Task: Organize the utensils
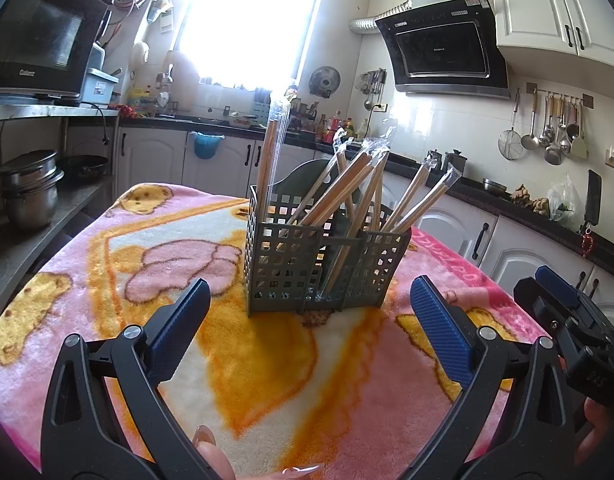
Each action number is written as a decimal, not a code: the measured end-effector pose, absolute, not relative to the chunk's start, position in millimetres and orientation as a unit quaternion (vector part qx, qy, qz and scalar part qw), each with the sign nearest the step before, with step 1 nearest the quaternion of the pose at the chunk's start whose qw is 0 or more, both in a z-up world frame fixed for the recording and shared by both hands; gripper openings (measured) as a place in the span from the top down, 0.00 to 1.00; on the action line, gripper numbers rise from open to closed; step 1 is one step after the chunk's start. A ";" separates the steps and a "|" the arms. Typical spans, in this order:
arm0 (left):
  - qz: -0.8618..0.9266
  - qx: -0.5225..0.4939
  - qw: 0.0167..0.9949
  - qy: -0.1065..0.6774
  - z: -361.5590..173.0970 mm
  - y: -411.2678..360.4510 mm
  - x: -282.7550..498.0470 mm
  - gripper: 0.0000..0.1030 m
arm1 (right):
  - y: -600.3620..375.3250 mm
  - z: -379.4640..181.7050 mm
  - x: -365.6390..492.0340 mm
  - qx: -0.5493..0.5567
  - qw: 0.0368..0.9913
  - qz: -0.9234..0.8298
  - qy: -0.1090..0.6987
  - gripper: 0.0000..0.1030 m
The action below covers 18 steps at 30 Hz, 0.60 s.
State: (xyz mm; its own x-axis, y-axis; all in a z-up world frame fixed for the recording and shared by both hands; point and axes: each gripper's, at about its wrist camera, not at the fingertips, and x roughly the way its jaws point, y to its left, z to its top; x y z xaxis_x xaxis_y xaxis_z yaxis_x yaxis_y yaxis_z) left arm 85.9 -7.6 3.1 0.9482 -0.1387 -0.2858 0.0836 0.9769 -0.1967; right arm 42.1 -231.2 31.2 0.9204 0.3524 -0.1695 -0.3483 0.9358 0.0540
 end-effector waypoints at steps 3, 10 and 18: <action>-0.056 -0.091 0.983 0.151 3.2 -7.6 86.0 0.10 | -231.4 31.1 42.3 0.012 0.980 0.178 0.089 0.06; -0.057 -0.091 0.983 0.151 2.8 -7.9 85.9 0.10 | -231.6 31.3 42.4 0.012 0.980 0.178 0.089 0.06; -0.057 -0.089 0.983 0.150 2.0 -9.2 85.3 0.10 | -231.6 31.2 42.4 0.012 0.980 0.179 0.089 0.06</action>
State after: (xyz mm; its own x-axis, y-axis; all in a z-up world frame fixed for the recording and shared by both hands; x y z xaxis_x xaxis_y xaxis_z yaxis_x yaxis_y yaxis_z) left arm 85.3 -9.2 2.0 0.9481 -0.1397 -0.2856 0.0861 0.9776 -0.1921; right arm 42.4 -231.6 31.2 0.9204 0.3521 -0.1701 -0.3479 0.9359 0.0552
